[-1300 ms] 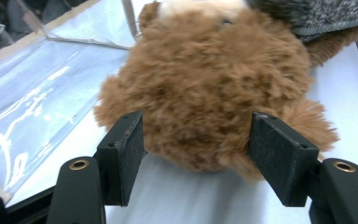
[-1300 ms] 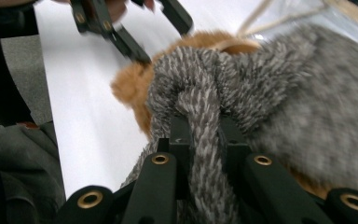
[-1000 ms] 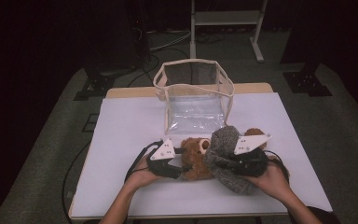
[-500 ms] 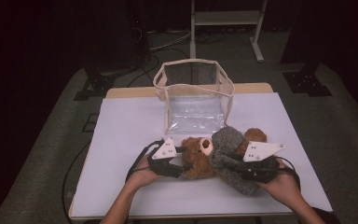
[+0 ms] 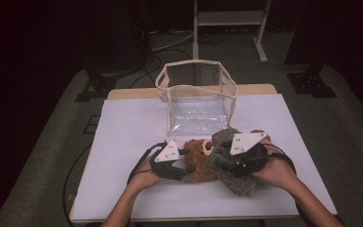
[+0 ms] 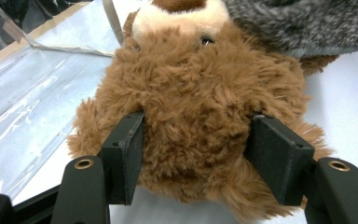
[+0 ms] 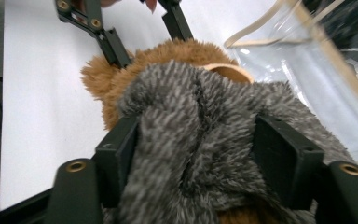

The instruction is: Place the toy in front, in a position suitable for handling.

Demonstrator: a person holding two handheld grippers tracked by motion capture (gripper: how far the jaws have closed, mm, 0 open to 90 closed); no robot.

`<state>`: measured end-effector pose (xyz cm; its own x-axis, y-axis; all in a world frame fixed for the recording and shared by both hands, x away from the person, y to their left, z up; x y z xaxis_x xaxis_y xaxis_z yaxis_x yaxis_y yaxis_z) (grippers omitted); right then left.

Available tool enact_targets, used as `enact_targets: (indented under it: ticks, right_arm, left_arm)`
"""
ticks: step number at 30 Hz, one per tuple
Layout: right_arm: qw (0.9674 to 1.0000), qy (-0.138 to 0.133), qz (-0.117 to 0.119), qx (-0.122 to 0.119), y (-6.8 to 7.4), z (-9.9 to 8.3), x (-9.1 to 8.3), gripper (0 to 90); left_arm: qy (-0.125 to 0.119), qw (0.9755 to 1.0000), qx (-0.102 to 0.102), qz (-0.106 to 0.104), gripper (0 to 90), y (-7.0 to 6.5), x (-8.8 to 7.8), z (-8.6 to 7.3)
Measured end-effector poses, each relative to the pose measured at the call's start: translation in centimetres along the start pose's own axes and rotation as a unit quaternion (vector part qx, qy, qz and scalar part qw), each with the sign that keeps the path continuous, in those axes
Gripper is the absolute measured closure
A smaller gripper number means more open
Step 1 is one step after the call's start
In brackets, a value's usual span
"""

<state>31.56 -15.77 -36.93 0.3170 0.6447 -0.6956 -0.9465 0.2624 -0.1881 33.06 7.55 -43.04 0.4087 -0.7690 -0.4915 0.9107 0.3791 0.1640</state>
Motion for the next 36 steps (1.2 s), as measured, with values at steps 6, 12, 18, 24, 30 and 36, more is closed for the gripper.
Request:
enact_targets:
  ticks: [6, 12, 18, 24, 30, 36]
  right_arm:
    - [0.9999, 0.011, 0.008, 0.002, -0.6, -0.6, 2.2, 41.6]
    - [0.9991, -0.011, -0.001, 0.041, -0.9, -1.5, 1.7, 69.6]
    - [0.9983, -0.019, 0.002, 0.056, -0.2, -2.2, -0.3, 73.3]
    - [0.9971, -0.04, 0.035, 0.055, 1.7, -1.3, -1.1, 73.3]
    - [0.9976, -0.042, 0.046, 0.03, 2.2, 0.7, 1.4, 73.1]
    - [0.9981, -0.015, 0.013, 0.058, 0.8, -1.9, 0.6, 73.2]
  left_arm:
    - [0.002, 1.0, -0.001, -0.003, 38.8, -0.1, 0.2, -0.2]
    - [-0.002, 1.0, -0.004, 0.003, 38.6, 0.1, 0.0, -0.1]
    - [0.0, 0.9999, -0.001, 0.013, 38.9, 0.3, -0.2, -0.1]
    - [-0.004, 0.9999, -0.005, 0.01, 39.6, 0.3, 0.2, 0.1]
    - [-0.001, 0.9999, -0.005, 0.011, 39.3, 0.3, -0.2, -0.1]
    - [-0.002, 0.9998, -0.012, 0.013, 39.3, 0.8, -1.1, -0.6]
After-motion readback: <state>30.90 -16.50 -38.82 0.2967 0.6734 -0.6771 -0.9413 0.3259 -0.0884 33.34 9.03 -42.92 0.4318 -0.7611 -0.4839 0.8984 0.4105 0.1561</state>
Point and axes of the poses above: each handheld gripper's, and its own axes: x roughly forward along the jaws, z roughly out of its top, y roughly to its left, the point moved 3 cm from there along x, roughly forward along the jaws, and after that the axes turned 5 degrees about z, right-handed, at the moved point
